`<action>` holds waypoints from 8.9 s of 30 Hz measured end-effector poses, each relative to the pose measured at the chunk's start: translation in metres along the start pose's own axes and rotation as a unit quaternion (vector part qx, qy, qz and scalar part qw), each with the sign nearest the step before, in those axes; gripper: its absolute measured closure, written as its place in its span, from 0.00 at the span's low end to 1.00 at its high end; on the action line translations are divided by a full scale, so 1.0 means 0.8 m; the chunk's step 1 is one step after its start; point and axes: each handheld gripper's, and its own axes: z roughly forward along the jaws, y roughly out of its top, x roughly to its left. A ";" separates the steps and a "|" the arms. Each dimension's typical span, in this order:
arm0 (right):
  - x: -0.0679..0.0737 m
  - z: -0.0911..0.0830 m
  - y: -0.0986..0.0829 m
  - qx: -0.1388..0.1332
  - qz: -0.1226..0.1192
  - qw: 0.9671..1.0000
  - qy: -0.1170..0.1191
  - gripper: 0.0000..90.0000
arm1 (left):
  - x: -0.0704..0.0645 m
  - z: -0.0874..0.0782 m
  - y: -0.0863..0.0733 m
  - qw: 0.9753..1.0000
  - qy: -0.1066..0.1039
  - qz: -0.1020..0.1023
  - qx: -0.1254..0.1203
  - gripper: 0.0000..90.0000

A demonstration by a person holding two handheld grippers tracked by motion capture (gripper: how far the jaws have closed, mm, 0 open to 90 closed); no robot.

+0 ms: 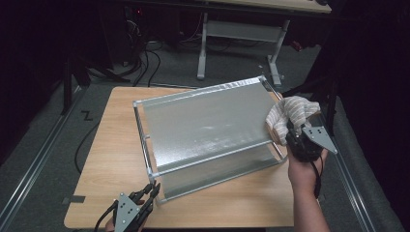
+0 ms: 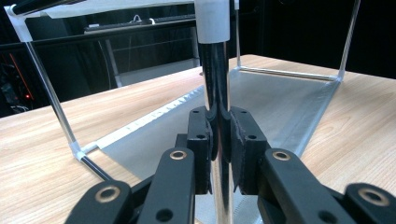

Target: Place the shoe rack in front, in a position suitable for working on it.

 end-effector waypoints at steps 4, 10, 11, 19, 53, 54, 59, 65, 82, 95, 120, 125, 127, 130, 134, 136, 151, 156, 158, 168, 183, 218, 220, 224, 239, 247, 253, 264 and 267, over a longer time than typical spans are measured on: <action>0.011 -0.003 0.001 0.000 -0.004 1.000 0.011 0.74 | -0.002 0.002 0.000 1.000 -0.002 0.000 -0.001 0.88; 0.041 -0.011 0.002 -0.006 -0.018 0.999 0.033 0.74 | -0.012 0.011 0.003 1.000 -0.007 0.000 -0.002 0.88; 0.047 -0.012 0.002 -0.008 -0.022 0.999 0.038 0.74 | -0.013 0.013 0.004 1.000 -0.008 0.000 -0.002 0.88; 0.105 -0.025 0.005 -0.019 -0.036 0.995 0.087 0.75 | -0.028 0.031 0.010 1.000 -0.025 0.007 0.002 0.88; 0.267 -0.100 0.010 -0.070 -0.112 0.964 0.229 0.72 | -0.047 0.050 0.012 0.999 -0.046 0.017 -0.008 0.88; 0.265 -0.099 0.009 -0.070 -0.113 0.965 0.225 0.72 | -0.047 0.050 0.012 0.999 -0.045 0.016 -0.009 0.88; 0.251 -0.091 0.009 -0.066 -0.108 0.969 0.213 0.72 | -0.046 0.045 0.012 0.999 -0.047 0.012 -0.007 0.88; 0.225 -0.079 0.007 -0.060 -0.095 0.976 0.189 0.72 | -0.036 0.035 0.009 0.999 -0.047 0.011 -0.008 0.88; 0.118 -0.035 0.002 -0.038 -0.062 0.994 0.086 0.71 | 0.000 -0.003 -0.001 1.000 -0.009 -0.013 -0.002 0.89; 0.045 -0.019 -0.001 -0.020 -0.034 0.999 0.013 0.71 | 0.015 -0.019 -0.006 1.000 0.016 -0.019 0.001 0.89; 0.116 -0.028 0.007 -0.022 -0.052 0.995 0.079 0.74 | -0.009 0.018 0.004 1.000 -0.005 -0.017 -0.001 0.89; 0.145 -0.032 0.010 -0.025 -0.062 0.991 0.114 0.75 | -0.021 0.036 0.009 1.000 -0.017 -0.009 0.002 0.88; 0.157 -0.033 0.011 -0.026 -0.065 0.990 0.126 0.75 | -0.025 0.043 0.011 1.000 -0.021 -0.006 0.002 0.88; 0.175 -0.037 0.013 -0.029 -0.071 0.987 0.143 0.75 | -0.031 0.053 0.014 1.000 -0.027 -0.002 0.001 0.88; 0.200 -0.044 0.016 -0.032 -0.081 0.982 0.170 0.75 | -0.038 0.065 0.016 0.999 -0.033 -0.004 0.001 0.88; 0.211 -0.048 0.017 -0.034 -0.088 0.979 0.182 0.75 | -0.040 0.069 0.018 0.999 -0.035 -0.003 0.002 0.88; 0.265 -0.077 0.022 -0.049 -0.120 0.958 0.254 0.77 | -0.046 0.080 0.019 0.999 -0.040 0.005 0.000 0.88; 0.253 -0.084 0.027 -0.057 -0.107 0.960 0.253 0.77 | -0.046 0.081 0.018 0.999 -0.040 0.008 -0.003 0.87; 0.236 -0.093 0.032 -0.073 -0.099 0.963 0.240 0.77 | -0.044 0.080 0.014 0.999 -0.041 -0.001 -0.008 0.83; 0.174 -0.108 0.034 -0.088 -0.070 0.974 0.196 0.77 | -0.036 0.069 0.005 0.999 -0.037 0.008 -0.015 0.66; 0.094 -0.120 0.007 -0.071 -0.040 0.989 0.126 0.77 | -0.039 0.072 0.003 0.999 -0.049 0.019 -0.001 0.65; 0.078 -0.074 -0.082 0.050 -0.043 0.992 0.105 0.77 | -0.042 0.079 0.005 0.998 -0.056 0.012 0.002 0.67; 0.089 -0.065 -0.088 0.062 -0.049 0.990 0.119 0.77 | -0.044 0.082 0.005 0.998 -0.058 0.010 0.005 0.70; 0.122 -0.047 -0.100 0.088 -0.069 0.982 0.150 0.77 | -0.047 0.085 0.005 0.999 -0.051 0.012 0.008 0.87; 0.140 0.015 -0.142 0.190 -0.125 0.964 0.140 0.77 | -0.009 0.064 0.002 1.000 -0.017 -0.010 0.024 0.88; 0.095 0.033 -0.146 0.205 -0.111 0.968 0.092 0.77 | 0.025 0.044 -0.002 0.999 0.011 -0.001 0.037 0.88; 0.062 0.039 -0.150 0.208 -0.106 0.971 0.052 0.77 | 0.055 0.031 -0.009 0.998 0.045 -0.019 0.038 0.89; 0.078 -0.008 -0.137 0.179 -0.093 0.974 0.106 0.78 | 0.083 0.031 -0.014 0.996 0.074 -0.046 0.029 0.89; 0.083 -0.017 -0.142 0.186 -0.102 0.971 0.114 0.77 | 0.093 0.035 -0.016 0.995 0.086 -0.052 0.027 0.89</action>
